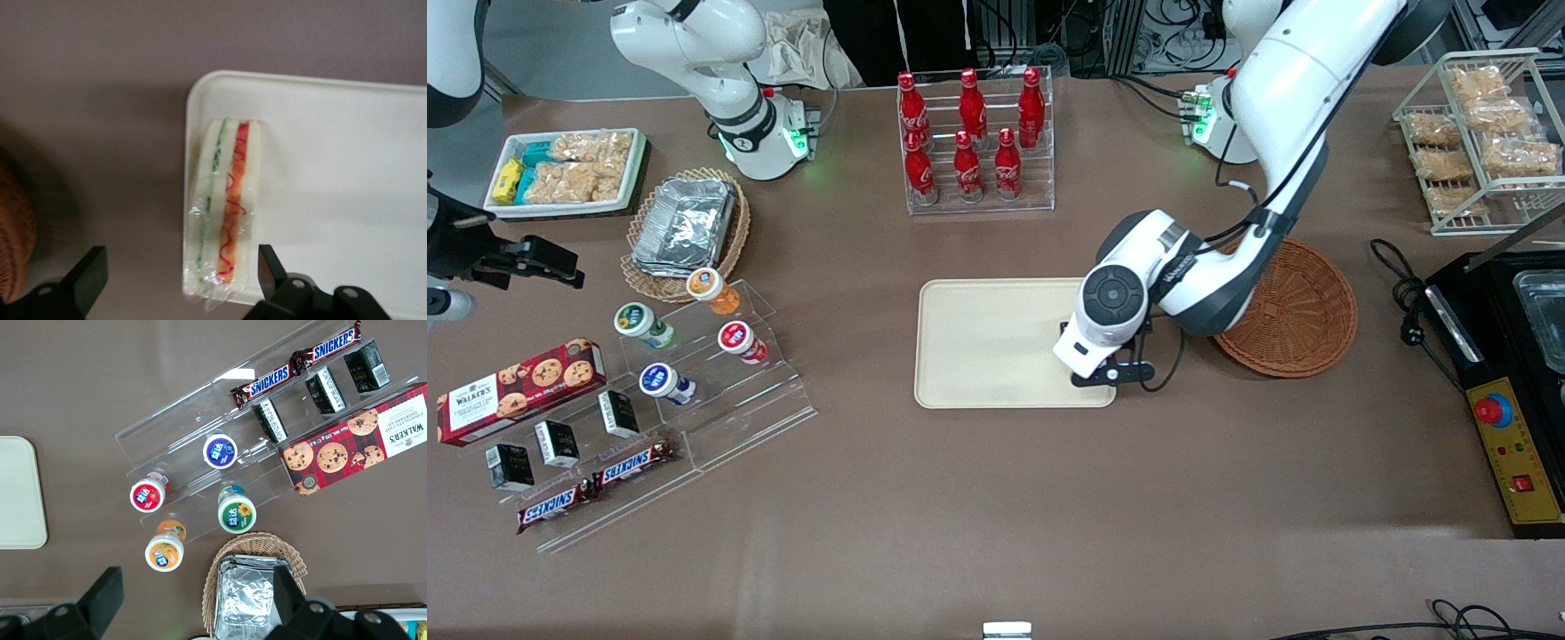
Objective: Place sandwich from basket to tray
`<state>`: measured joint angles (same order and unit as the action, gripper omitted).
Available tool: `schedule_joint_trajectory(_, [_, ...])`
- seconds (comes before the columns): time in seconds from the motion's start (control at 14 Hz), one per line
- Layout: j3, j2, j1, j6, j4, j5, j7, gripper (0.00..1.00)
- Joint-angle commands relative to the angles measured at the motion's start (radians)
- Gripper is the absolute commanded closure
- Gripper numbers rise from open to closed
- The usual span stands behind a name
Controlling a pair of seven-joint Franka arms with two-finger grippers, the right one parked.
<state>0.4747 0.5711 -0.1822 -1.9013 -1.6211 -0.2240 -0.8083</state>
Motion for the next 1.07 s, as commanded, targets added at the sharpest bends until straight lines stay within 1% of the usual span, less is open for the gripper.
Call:
schedule_joint_trajectory(0.0, [0.002, -0.092, 0.041, 0.041, -0.005, 0.047, 0.001, 0.00])
schedule_joint_trajectory(0.14, [0.004, -0.132, 0.085, 0.073, -0.006, 0.049, 0.021, 0.00])
schedule_joint_trajectory(0.5, [0.004, -0.264, 0.248, 0.131, -0.063, 0.064, 0.282, 0.00])
schedule_joint_trajectory(0.64, [-0.013, -0.301, 0.257, 0.160, -0.063, 0.069, 0.352, 0.00])
schedule_joint_trajectory(0.71, [-0.054, -0.318, 0.245, 0.162, -0.066, 0.074, 0.382, 0.00])
schedule_joint_trajectory(0.93, [-0.174, -0.381, 0.213, 0.185, -0.071, 0.147, 0.535, 0.00])
schedule_joint_trajectory(1.0, [-0.198, -0.399, 0.213, 0.195, -0.069, 0.167, 0.576, 0.00])
